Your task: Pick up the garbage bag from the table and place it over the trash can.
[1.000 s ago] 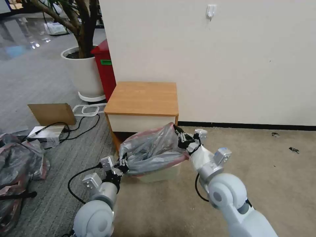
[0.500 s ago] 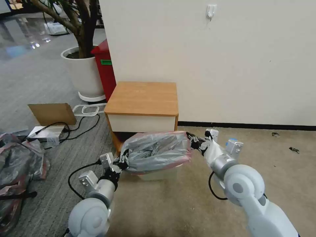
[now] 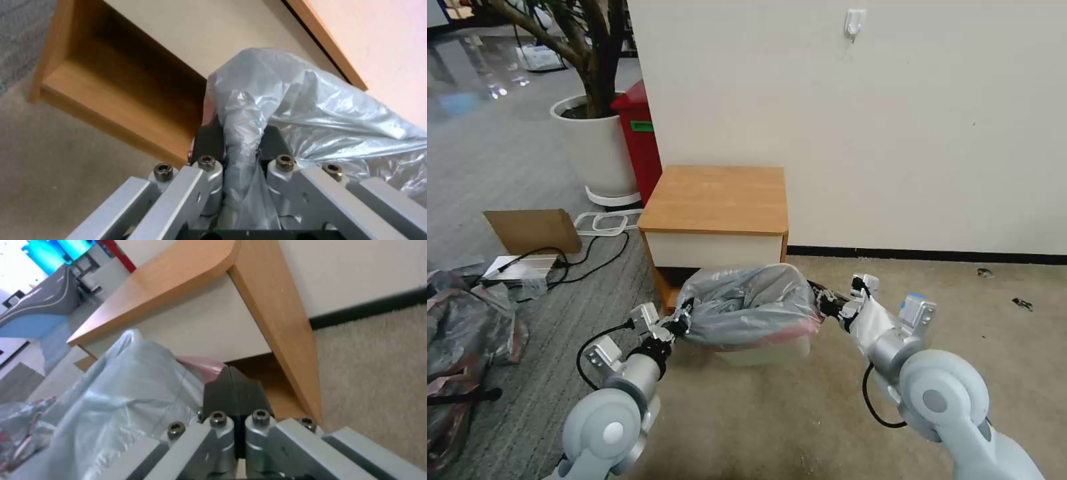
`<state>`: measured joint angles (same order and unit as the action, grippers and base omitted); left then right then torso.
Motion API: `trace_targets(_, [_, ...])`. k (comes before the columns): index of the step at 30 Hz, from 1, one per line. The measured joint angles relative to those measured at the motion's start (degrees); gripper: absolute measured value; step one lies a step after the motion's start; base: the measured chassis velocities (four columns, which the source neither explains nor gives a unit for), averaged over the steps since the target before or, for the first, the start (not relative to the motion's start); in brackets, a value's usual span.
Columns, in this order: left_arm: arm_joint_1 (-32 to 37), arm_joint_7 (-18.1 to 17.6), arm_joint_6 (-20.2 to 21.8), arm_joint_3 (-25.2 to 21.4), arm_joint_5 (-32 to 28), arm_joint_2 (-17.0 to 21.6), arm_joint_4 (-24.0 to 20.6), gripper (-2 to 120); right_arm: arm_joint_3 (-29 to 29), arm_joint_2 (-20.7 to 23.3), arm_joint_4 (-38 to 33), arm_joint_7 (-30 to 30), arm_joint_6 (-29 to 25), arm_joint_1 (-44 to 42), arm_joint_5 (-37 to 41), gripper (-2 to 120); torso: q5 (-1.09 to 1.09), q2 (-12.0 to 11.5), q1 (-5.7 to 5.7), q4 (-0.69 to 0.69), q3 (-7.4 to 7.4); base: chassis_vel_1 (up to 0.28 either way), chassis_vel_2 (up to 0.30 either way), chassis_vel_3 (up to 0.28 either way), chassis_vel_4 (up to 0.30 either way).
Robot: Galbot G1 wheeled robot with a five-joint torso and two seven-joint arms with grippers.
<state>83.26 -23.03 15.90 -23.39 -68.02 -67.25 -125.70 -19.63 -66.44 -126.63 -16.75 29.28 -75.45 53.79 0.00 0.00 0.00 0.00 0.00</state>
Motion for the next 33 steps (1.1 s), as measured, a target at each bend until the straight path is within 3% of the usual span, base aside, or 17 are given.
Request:
trace_targets(5, [-0.19, -0.83, 0.33, -1.27, -3.34, 0.76, -0.26, 7, 1.51, -1.26, 2.40, 8.61, -5.88, -1.07, -9.16, 0, 0.00, 0.00, 0.00, 0.00, 0.00, 0.000, 0.000, 0.000, 0.000])
trace_targets(10, [-0.19, -0.97, 0.55, -1.84, -4.31, 1.19, -0.59, 7, 2.01, -1.42, 3.74, 11.29, -9.09, -1.48, -12.96, 0, 0.00, 0.00, 0.00, 0.00, 0.00, 0.000, 0.000, 0.000, 0.000])
trace_targets(19, [-0.11, -0.97, 1.01, -2.11, -4.94, 1.63, -1.41, 7, 2.98, -2.04, 12.18, 16.26, -21.03, -0.37, -25.37, 0, 0.01, 0.00, 0.00, 0.00, 0.01, 0.000, 0.000, 0.000, 0.000])
trace_targets(33, [0.12, -0.81, 1.08, -2.14, -5.08, 1.40, -2.22, 8, 3.50, -2.51, 17.19, 17.19, -23.53, 0.63, -29.27, 0, 0.00, 0.00, 0.00, 0.00, 0.00, 0.000, 0.000, 0.000, 0.000])
